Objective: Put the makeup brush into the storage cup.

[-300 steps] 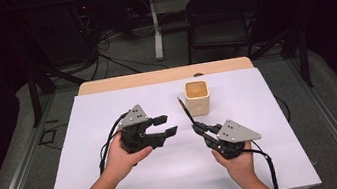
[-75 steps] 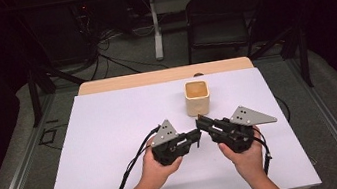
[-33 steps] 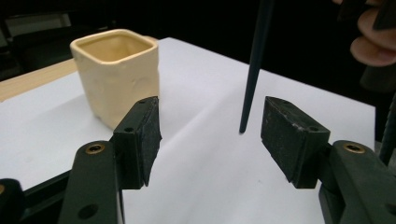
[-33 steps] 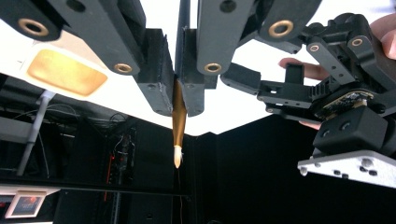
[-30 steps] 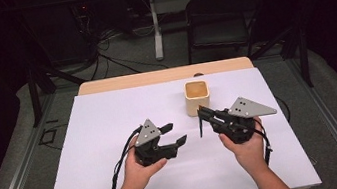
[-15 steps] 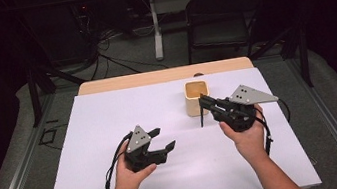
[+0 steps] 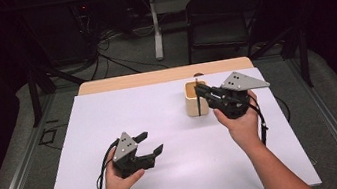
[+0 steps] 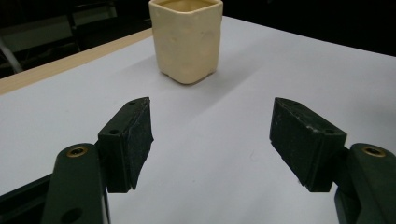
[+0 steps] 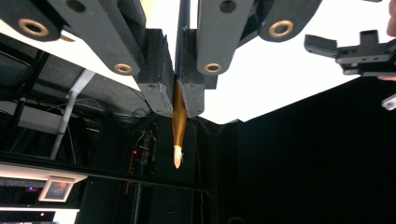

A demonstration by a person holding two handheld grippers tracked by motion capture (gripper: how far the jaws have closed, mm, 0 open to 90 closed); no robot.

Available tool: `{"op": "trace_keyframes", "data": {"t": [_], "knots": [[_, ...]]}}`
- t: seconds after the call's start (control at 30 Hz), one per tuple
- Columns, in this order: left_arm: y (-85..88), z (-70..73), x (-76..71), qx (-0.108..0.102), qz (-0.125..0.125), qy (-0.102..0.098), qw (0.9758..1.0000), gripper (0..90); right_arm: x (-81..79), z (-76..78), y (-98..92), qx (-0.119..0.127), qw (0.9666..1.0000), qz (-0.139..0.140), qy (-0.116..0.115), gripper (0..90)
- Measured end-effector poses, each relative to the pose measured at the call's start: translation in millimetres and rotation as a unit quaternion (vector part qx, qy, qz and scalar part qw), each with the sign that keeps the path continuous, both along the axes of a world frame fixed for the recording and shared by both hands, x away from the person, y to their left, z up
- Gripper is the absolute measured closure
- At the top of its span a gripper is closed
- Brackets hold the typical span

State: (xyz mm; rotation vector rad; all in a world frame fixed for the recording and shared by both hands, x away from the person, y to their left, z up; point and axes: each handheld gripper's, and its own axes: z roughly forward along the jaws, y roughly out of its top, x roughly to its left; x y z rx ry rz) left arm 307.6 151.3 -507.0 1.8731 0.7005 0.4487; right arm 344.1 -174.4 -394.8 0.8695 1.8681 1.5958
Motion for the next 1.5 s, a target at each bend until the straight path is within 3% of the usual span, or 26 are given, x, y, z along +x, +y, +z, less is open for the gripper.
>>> {"op": "trace_keyframes", "data": {"t": [0.1, 0.2, 0.37, 0.6, 0.87, 1.2, 1.5], "knots": [[5.6, -1.4, -0.6, -0.006, 0.006, 0.000, 1.0000, 30.1, 7.4, 1.8, 0.6, 0.002, 1.0000, -0.005, 0.003, 83.7], [11.1, -3.4, -1.6, -0.026, 0.003, 0.007, 0.9996, 30.0, 15.2, 2.3, 0.6, 0.000, 0.9999, -0.012, 0.006, 83.7], [13.1, -6.6, -3.9, -0.028, 0.007, 0.006, 0.9996, 28.9, 28.1, 2.4, -0.4, 0.018, 0.9994, -0.026, 0.012, 83.7], [9.3, -9.0, -5.4, -0.043, 0.005, 0.009, 0.9990, 28.8, 42.9, 2.5, -1.8, 0.014, 0.9986, -0.049, 0.008, 83.7], [6.8, -10.1, -7.4, -0.041, -0.016, 0.008, 0.9990, 28.0, 58.6, 3.4, -3.6, 0.013, 0.9973, -0.071, 0.015, 83.7], [4.9, -12.7, -8.5, -0.030, -0.017, 0.001, 0.9994, 28.0, 65.7, 12.9, -4.8, 0.005, 0.9968, -0.080, 0.007, 83.8], [5.2, -13.9, -8.2, -0.033, -0.015, 0.002, 0.9994, 28.0, 79.0, 19.8, -2.0, -0.012, 0.9955, -0.094, -0.004, 83.8]]}}
